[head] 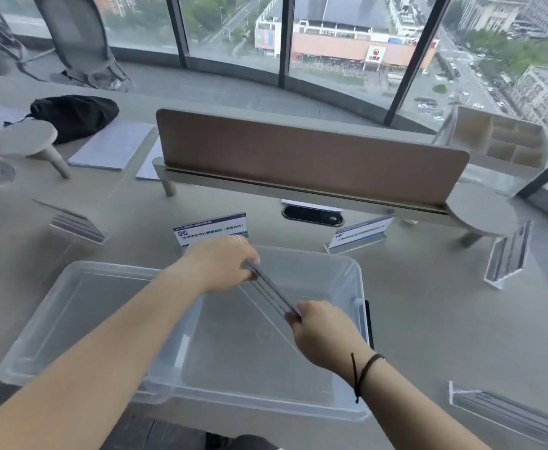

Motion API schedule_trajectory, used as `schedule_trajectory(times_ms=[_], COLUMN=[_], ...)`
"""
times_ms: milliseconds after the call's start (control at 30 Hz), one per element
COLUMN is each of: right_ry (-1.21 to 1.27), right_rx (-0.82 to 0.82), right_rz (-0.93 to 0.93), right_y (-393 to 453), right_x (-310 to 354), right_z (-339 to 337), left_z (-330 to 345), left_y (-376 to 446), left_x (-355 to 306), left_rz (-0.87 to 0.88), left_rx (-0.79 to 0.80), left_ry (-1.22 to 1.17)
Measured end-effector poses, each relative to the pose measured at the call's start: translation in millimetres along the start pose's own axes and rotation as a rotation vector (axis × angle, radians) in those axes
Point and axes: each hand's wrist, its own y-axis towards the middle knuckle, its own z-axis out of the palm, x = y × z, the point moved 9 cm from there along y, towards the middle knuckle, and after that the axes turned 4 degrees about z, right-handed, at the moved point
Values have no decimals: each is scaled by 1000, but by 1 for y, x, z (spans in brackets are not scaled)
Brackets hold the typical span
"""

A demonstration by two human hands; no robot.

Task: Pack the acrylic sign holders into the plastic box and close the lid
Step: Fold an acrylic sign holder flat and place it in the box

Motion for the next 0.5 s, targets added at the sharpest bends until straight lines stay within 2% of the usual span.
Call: schedule_trajectory(times_ms=[100,200,333,500], right_ry=[36,71,78,-28], right_rx=[82,137,176,247], right_rz=[65,142,240,281], right_y=[28,46,58,57], right_x=[13,19,19,23], right_z=[53,96,131,151], left_z=[30,60,103,110], left_y=[-17,-31,-42,-46], left_x=[57,102,130,138], left_rz=[-142,-207,-207,-165], left_rx=[-41,-91,-121,-366], left_ry=[-68,-108,-234,-459])
